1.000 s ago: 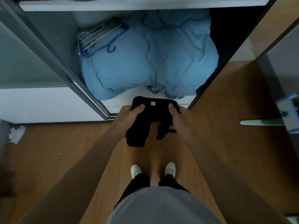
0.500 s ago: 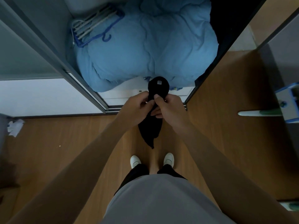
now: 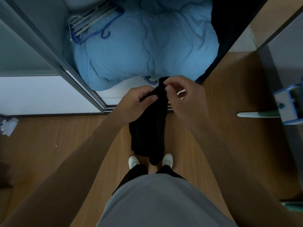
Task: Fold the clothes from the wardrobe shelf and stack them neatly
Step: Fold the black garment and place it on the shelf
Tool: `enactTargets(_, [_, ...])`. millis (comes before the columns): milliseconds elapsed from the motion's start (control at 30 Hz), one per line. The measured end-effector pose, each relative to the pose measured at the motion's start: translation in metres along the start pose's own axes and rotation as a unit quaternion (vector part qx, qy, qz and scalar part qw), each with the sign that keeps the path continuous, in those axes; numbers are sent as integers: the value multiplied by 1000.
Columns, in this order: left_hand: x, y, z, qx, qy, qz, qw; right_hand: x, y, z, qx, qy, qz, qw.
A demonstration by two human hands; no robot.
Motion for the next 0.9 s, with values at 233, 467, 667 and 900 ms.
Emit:
enactTargets(233, [-3, -4, 2, 14, -8, -27, 999, 9, 8, 13, -52, -16, -180, 982])
enactTargets(467, [-7, -6, -2, 0, 10, -10, 1000, 21, 8, 12, -79, -74, -162, 981])
enactTargets(667, [-9, -8, -9, -8, 33, 2, 999, 25, 10, 20, -55, -128, -214, 967])
enactTargets(900, [-10, -15, -14, 37, 175, 15, 984, 23, 8, 8, -72, -94, -237, 964])
Point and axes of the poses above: each hand's wrist, its own y-axis towards the middle knuckle, its own x-axis out of the palm, z = x × y, the point moved 5 cm from there along y, towards the middle knuckle, and after that the axes turned 8 degrees about -z, right-handed, at the moved point
